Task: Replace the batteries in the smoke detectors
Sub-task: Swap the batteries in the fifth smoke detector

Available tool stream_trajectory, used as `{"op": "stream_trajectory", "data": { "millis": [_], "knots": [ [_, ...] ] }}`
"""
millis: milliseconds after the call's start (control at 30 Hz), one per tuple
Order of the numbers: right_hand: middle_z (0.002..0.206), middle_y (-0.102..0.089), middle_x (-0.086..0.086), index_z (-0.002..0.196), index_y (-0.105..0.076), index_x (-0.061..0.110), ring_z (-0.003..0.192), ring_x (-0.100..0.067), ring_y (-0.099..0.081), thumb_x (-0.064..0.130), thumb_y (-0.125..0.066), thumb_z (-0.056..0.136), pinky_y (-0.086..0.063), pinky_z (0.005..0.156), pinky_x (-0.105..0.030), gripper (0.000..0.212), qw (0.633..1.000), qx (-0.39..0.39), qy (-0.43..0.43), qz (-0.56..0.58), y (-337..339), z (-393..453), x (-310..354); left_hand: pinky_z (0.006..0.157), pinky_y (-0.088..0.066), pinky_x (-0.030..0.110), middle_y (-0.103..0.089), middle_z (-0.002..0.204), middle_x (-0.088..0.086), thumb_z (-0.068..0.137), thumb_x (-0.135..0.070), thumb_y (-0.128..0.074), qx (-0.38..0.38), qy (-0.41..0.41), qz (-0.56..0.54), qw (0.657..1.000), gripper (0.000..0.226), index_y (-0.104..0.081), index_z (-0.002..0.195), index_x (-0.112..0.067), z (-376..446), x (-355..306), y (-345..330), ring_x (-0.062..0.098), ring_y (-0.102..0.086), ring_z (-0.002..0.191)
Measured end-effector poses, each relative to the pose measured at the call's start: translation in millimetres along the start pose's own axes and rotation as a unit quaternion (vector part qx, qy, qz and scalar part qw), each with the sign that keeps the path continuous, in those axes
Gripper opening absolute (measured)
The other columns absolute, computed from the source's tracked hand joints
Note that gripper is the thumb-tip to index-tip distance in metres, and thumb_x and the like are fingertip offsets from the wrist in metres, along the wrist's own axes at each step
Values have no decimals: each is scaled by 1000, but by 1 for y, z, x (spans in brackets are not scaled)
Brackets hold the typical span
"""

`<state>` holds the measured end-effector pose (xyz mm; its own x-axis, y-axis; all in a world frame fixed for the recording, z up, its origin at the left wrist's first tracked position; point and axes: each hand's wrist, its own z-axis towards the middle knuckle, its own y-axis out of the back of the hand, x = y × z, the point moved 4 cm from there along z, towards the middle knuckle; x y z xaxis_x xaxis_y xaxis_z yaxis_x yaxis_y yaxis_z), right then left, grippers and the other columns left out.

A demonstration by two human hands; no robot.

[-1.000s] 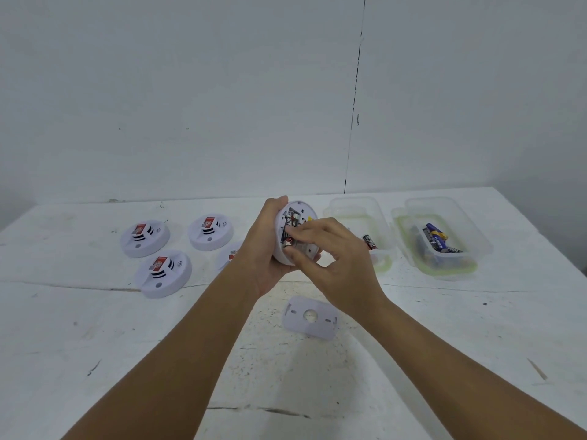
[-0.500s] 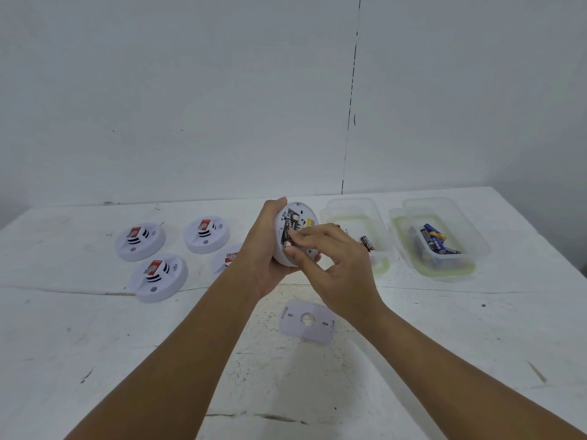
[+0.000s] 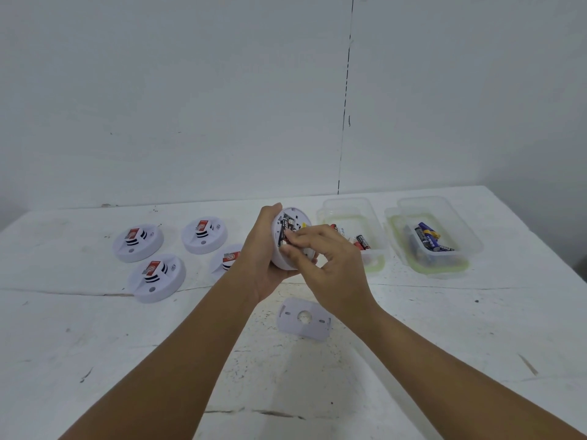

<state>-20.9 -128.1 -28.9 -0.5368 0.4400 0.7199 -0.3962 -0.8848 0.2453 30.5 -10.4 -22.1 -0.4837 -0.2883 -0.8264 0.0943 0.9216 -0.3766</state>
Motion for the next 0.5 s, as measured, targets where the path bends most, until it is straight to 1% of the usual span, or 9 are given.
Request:
{"op": "stream_trajectory", "data": {
  "millis": [167, 333, 400, 500],
  "knots": [
    [103, -74, 7, 109, -81, 12, 101, 3, -68, 16, -79, 91, -50, 91, -11, 19, 1000, 14, 2, -5, 2, 2, 3, 79, -58, 39, -76, 94, 9, 95, -55, -57, 0, -5, -3, 1000, 47, -74, 104, -13, -2, 0, 0, 27, -72, 84],
    [102, -76, 6, 107, -81, 14, 102, -2, -69, 18, -80, 89, -49, 92, -12, 18, 999, 7, -29, 21, 2, 0, 3, 67, -58, 35, -75, 94, 8, 96, -54, -55, 17, -6, 1, 1000, 46, -73, 104, -12, -4, 2, 0, 27, -72, 85],
    [103, -76, 5, 107, -81, 14, 103, -6, -70, 19, -81, 89, -51, 93, -16, 19, 999, 4, -38, 34, 1, -3, 3, 67, -58, 35, -75, 94, 8, 96, -53, -54, 21, -9, 7, 1000, 46, -74, 102, -13, -5, 1, 0, 26, -72, 84],
    [105, -74, 8, 109, -81, 19, 105, -11, -70, 21, -82, 89, -56, 95, -30, 20, 995, 14, -81, 57, -1, -3, 0, 71, -57, 36, -76, 95, 9, 97, -53, -53, 22, -16, 13, 1000, 45, -74, 103, -13, -7, 1, -1, 25, -74, 84]
  ]
}}
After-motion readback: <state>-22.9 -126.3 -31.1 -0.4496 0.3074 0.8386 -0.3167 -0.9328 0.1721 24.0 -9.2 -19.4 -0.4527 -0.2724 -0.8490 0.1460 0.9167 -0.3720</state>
